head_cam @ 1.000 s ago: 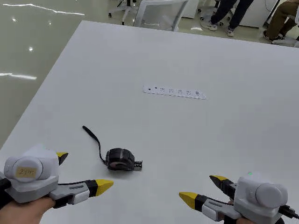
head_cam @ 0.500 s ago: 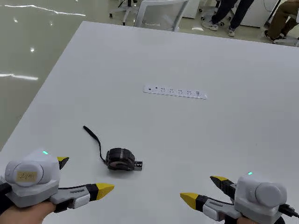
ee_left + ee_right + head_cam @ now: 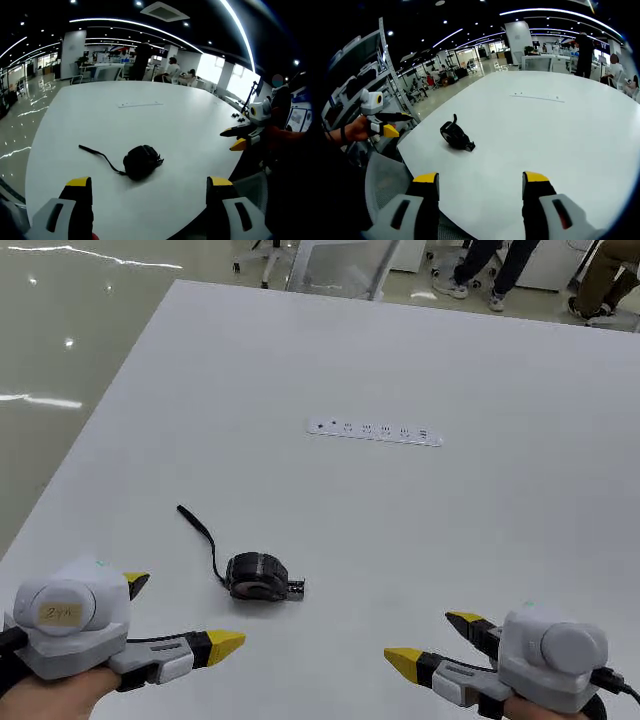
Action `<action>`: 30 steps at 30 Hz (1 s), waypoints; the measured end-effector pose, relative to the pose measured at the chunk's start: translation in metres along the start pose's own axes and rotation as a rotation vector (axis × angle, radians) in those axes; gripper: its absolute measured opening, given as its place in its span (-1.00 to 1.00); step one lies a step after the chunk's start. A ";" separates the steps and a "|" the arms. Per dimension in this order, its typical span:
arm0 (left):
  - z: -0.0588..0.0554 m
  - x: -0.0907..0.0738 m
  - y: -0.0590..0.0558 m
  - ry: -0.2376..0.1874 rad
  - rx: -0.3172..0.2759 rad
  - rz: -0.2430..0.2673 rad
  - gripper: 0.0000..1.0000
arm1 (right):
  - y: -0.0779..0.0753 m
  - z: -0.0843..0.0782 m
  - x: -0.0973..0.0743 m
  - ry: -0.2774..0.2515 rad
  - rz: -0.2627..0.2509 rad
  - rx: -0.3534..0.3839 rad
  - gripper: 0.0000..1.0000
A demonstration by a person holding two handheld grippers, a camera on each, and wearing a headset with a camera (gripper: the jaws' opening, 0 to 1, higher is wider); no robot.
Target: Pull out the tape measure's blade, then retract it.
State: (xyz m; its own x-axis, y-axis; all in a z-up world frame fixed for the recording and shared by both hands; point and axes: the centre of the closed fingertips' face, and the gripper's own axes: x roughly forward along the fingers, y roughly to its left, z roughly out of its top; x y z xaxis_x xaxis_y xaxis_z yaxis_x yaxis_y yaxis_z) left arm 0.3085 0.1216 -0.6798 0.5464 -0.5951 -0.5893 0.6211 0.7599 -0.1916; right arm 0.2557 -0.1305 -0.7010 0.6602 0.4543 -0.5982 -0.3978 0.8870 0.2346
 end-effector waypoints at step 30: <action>0.008 0.043 0.012 0.090 0.109 -0.073 0.77 | -0.012 0.016 0.053 0.105 0.099 -0.151 0.30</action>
State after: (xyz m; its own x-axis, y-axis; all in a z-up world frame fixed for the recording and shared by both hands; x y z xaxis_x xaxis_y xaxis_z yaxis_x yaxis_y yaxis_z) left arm 0.3436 0.1033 -0.7012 0.4485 -0.6181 -0.6456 0.7171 0.6800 -0.1529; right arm 0.3057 -0.1161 -0.7235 0.5466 0.5202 -0.6562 -0.5534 0.8125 0.1830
